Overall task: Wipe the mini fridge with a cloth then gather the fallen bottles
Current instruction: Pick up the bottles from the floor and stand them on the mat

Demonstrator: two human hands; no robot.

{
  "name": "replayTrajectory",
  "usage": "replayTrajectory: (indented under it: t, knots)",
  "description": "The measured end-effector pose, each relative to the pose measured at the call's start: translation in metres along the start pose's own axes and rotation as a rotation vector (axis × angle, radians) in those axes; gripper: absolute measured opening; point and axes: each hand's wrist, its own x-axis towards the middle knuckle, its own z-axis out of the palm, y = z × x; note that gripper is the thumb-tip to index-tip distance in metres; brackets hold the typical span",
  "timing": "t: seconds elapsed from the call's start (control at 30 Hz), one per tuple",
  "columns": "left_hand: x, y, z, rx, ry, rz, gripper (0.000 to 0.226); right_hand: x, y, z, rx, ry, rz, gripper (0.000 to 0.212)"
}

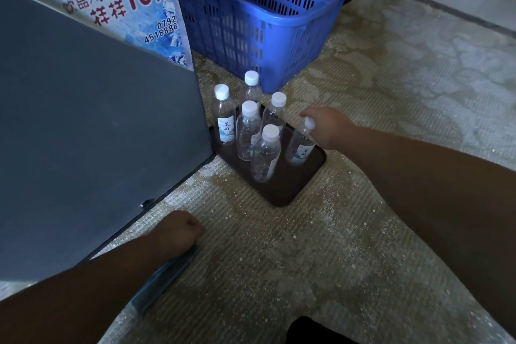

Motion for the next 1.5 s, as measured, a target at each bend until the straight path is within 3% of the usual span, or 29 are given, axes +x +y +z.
replayTrajectory:
  t: [0.43, 0.67, 1.03, 1.37, 1.5]
  knots:
    - [-0.001, -0.009, -0.007, -0.064, -0.007, -0.03, 0.013, 0.0, -0.004, 0.002, -0.005, -0.045, -0.053, 0.053]
    - [0.002, -0.007, -0.007, -0.065, -0.012, -0.034, 0.014, 0.0, -0.008, -0.002, 0.026, -0.028, 0.013, 0.044]
    - [0.004, -0.005, -0.007, -0.044, 0.01, -0.031, 0.013, -0.005, -0.025, -0.002, -0.06, -0.003, -0.078, 0.03]
    - [-0.001, 0.004, -0.03, -0.002, 0.058, 0.025, 0.021, -0.009, -0.031, -0.016, -0.033, -0.025, -0.045, 0.061]
    - [-0.004, 0.008, -0.063, 0.037, 0.141, 0.049, 0.023, -0.005, -0.048, -0.031, -0.05, 0.068, 0.029, 0.042]
